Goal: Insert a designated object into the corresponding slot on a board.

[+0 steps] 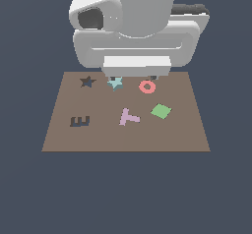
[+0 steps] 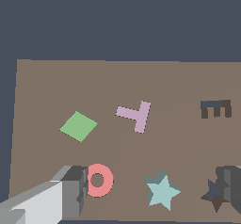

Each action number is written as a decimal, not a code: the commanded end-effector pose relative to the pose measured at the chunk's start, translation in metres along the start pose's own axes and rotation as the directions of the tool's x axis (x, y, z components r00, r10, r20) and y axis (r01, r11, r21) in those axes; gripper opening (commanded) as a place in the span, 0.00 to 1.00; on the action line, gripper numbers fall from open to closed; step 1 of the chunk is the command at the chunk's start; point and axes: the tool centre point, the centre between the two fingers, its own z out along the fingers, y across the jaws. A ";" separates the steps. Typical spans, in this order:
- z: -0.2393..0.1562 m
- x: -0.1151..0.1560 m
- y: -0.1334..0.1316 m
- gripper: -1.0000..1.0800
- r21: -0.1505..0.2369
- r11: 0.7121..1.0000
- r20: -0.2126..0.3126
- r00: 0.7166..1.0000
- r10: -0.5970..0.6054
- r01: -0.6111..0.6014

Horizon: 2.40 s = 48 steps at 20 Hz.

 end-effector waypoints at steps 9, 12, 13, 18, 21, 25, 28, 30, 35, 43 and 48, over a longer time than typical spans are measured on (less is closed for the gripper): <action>0.004 -0.004 -0.001 0.96 0.001 0.999 0.001 0.999 -0.044 0.044; 0.008 -0.008 -0.001 0.96 0.002 0.997 0.003 0.997 -0.083 0.083; 0.009 -0.009 -0.002 0.96 0.003 0.995 0.003 0.995 -0.099 0.099; 0.019 -0.018 -0.002 0.96 0.006 0.981 0.006 0.981 -0.196 0.196; 0.026 -0.025 -0.002 0.96 0.009 0.963 0.008 0.963 -0.269 0.269; 0.037 -0.036 -0.001 0.96 0.013 0.925 0.011 0.925 -0.380 0.380; 0.047 -0.045 0.001 0.96 0.017 0.881 0.013 0.881 -0.472 0.472; 0.054 -0.052 0.003 0.96 0.021 0.845 0.014 0.845 -0.535 0.534; 0.071 -0.067 0.010 0.96 0.028 0.735 0.016 0.735 -0.678 0.677; 0.096 -0.087 0.026 0.96 0.040 0.529 0.016 0.529 -0.848 0.847; 0.109 -0.095 0.035 0.96 0.046 0.416 0.015 0.416 -0.909 0.908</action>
